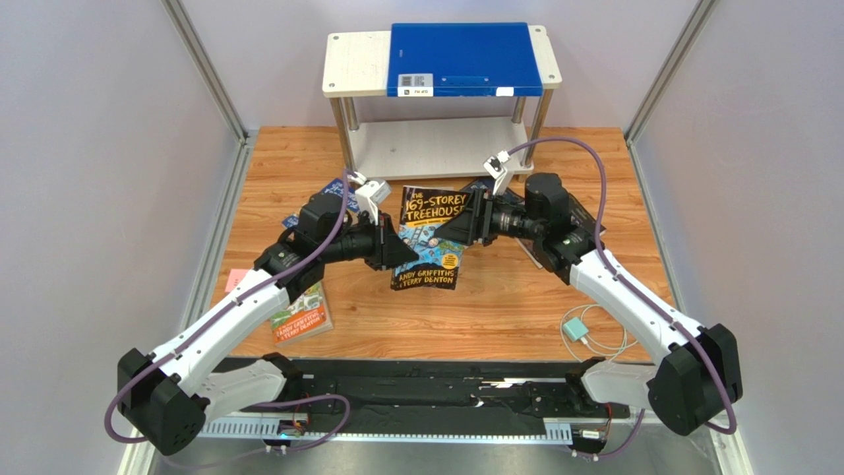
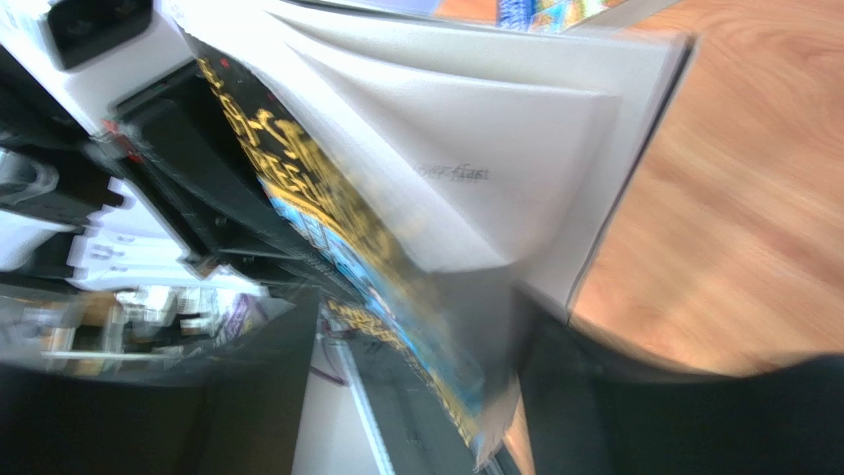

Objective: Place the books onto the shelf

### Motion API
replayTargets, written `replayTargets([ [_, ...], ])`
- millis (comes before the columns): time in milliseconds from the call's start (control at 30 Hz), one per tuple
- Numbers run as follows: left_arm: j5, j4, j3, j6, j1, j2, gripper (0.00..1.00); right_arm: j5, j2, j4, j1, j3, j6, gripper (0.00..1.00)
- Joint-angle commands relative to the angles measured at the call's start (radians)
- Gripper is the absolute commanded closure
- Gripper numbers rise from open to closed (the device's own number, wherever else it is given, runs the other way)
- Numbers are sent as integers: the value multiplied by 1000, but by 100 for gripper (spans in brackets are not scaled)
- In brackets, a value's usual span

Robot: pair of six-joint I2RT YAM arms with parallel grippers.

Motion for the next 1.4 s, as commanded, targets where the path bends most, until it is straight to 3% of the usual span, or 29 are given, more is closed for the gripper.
replayTargets([
  [0,-14,31,76,27,-12,12,100,144,-81,-103,13,10,-54,0],
  [200,-40,62,124,7,-12,36,100,68,-210,73,-47,-168,5,0],
  [567,53,275,170,-94,-5,145,100,-17,-241,494,-86,-451,250,0],
  [733,107,369,170,-146,0,190,100,5,-255,565,-86,-501,282,0],
  [1067,99,579,104,-255,11,228,100,132,-256,866,-79,-647,460,0],
  [1367,144,755,56,-361,11,290,100,286,-270,937,-45,-653,407,0],
])
